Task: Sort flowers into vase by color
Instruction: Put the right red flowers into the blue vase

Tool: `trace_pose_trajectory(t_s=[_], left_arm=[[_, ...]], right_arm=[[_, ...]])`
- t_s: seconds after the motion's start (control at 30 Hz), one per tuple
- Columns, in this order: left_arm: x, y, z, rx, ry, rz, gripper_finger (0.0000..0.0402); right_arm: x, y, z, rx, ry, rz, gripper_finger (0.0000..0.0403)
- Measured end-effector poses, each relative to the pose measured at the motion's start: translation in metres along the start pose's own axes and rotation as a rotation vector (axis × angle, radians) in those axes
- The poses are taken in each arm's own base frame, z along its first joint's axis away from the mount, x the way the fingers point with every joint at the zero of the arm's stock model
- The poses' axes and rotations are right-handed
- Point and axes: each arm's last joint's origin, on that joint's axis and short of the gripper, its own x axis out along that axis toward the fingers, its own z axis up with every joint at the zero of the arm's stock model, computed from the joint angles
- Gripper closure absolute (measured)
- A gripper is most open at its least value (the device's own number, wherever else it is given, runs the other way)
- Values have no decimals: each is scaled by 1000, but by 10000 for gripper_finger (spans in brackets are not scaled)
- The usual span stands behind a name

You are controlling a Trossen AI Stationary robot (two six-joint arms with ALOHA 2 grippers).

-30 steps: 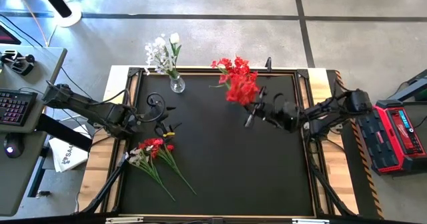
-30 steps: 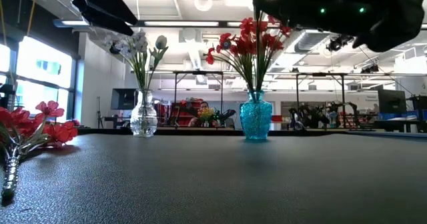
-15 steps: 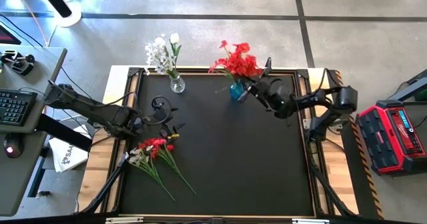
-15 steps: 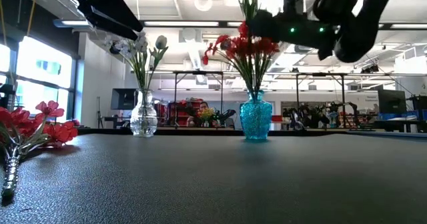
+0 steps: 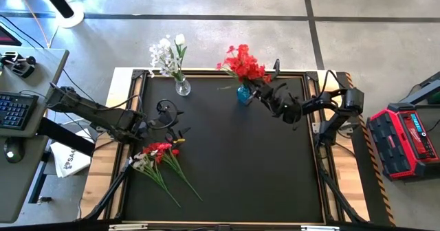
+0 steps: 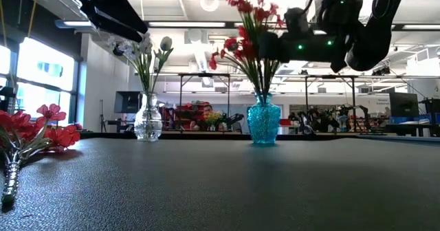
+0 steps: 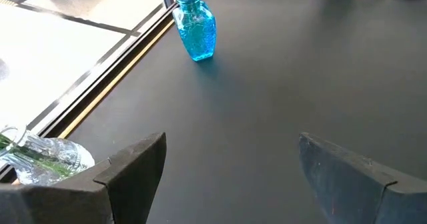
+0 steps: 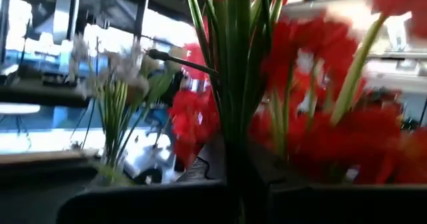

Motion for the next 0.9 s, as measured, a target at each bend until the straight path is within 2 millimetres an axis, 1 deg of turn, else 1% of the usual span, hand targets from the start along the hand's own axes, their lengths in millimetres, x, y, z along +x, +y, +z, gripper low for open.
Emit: trace_pose_trajectory(t_s=[0.1,0.17,0.23,0.4,0.53,0.63,0.7,0.8,0.9], left_arm=[[0,0,1,-30,-7,-3,78],[0,-1,2,-42,-17,-7,78],[0,-1,3,-46,-21,-9,78],[0,-1,2,-47,-21,-9,78],[0,-1,3,-63,-22,-10,78],[0,-2,4,-74,-32,-15,78],[0,-2,4,-78,-36,-16,78],[0,-2,4,-78,-37,-17,78],[0,-2,4,-78,-37,-17,78]], right_arm=[[0,1,-4,-13,39,6,399],[0,2,-4,-4,47,11,384],[0,2,-4,31,47,10,359],[-3,7,-3,45,99,-1,273],[-12,14,13,-14,155,-38,212],[-21,17,31,-23,192,-68,182],[-29,16,43,-7,225,-86,172],[-39,10,56,29,279,-112,168],[-43,2,60,81,309,-124,167]])
